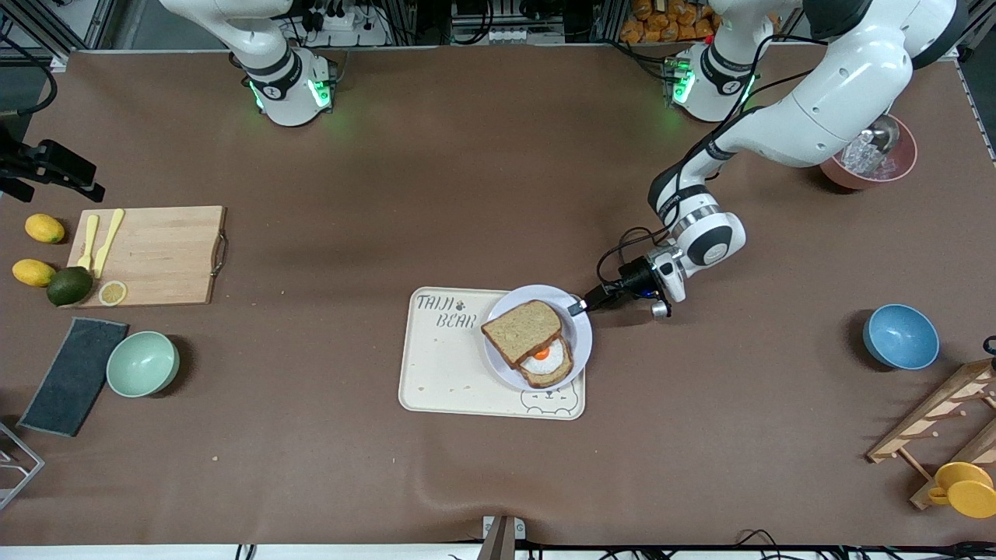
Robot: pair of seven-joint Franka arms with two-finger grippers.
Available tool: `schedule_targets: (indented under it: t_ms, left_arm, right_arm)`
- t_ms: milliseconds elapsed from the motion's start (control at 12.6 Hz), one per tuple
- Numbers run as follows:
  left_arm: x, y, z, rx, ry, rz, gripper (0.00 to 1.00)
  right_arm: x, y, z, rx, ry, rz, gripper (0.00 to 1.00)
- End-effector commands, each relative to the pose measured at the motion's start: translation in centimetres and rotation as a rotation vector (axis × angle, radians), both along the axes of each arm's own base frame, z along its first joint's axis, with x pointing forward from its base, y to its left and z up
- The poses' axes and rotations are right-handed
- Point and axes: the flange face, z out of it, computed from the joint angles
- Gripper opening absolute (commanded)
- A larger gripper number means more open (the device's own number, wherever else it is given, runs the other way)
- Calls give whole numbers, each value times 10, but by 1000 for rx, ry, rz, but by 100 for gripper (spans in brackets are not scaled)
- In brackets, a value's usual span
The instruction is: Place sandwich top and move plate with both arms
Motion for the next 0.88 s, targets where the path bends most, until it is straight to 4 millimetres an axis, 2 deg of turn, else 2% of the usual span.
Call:
schedule_targets:
  t_ms: [0, 159, 398, 717, 796]
  left_arm:
    - [18, 1, 4, 2, -22, 27, 0]
    - [21, -5, 7, -2, -24, 20, 0]
    - [24, -33, 0, 16, -10, -1, 0]
    - [25, -31, -1, 26, -9, 1, 0]
    - [27, -27, -1, 26, -8, 9, 7]
  right_arm:
    - [-2, -1, 0, -17, 6, -9, 100]
    - [-1, -1, -1, -17, 7, -10, 100]
    - [-1, -2, -1, -16, 9, -4, 100]
    - [-1, -2, 0, -17, 6, -10, 100]
    - [-1, -2, -1, -17, 9, -10, 100]
